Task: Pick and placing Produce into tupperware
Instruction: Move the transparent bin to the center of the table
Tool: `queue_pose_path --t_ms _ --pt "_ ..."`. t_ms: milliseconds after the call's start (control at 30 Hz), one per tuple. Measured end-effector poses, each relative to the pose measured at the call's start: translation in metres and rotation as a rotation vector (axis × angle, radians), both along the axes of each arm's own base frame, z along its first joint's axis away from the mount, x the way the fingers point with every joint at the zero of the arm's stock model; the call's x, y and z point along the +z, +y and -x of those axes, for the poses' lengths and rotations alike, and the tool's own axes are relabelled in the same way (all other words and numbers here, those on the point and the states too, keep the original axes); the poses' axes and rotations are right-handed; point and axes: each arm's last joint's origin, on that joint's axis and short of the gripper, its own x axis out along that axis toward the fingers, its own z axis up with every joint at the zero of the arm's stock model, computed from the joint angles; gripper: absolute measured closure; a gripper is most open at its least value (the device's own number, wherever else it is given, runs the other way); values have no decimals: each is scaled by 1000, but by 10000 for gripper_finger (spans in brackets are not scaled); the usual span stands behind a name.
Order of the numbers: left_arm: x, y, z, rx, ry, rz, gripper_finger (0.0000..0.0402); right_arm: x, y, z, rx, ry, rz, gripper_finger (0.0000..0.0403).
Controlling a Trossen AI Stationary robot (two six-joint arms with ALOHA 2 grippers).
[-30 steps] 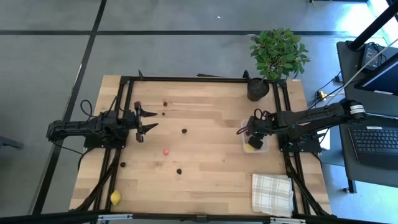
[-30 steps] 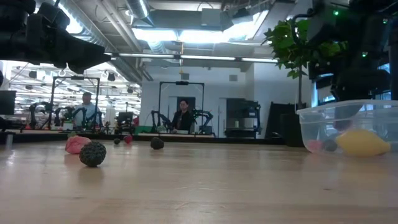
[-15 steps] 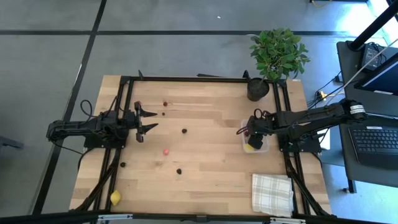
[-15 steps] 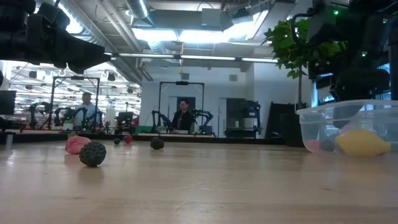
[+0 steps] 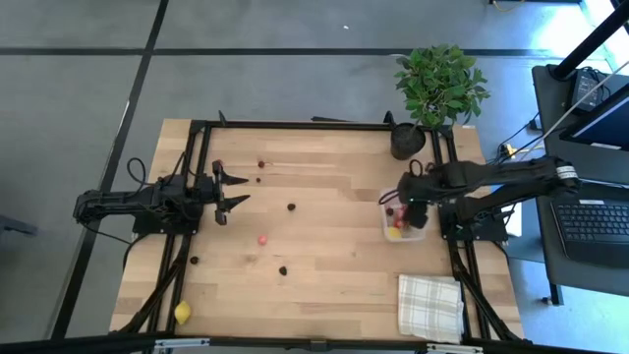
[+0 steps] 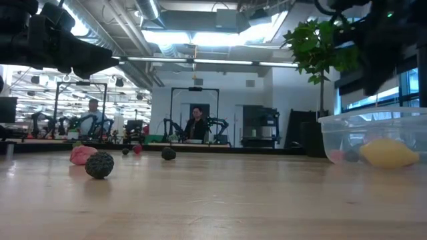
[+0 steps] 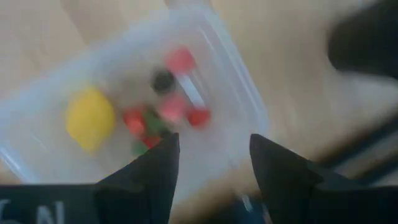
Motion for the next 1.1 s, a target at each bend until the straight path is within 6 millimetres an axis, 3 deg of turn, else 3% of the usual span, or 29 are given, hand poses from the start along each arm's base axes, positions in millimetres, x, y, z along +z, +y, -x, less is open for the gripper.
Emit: queue_pose_path --t_ms 200,500,567,1100 --pt "0 0 0 0 0 0 184 7 -1 22 -70 160 6 205" --pt "0 0 0 0 0 0 184 -38 -1 36 -67 320 -1 205" --pt "0 0 0 0 0 0 184 -47 -1 37 -61 316 -16 205" --pt "0 0 0 0 0 0 184 -50 1 15 -8 116 -65 205"
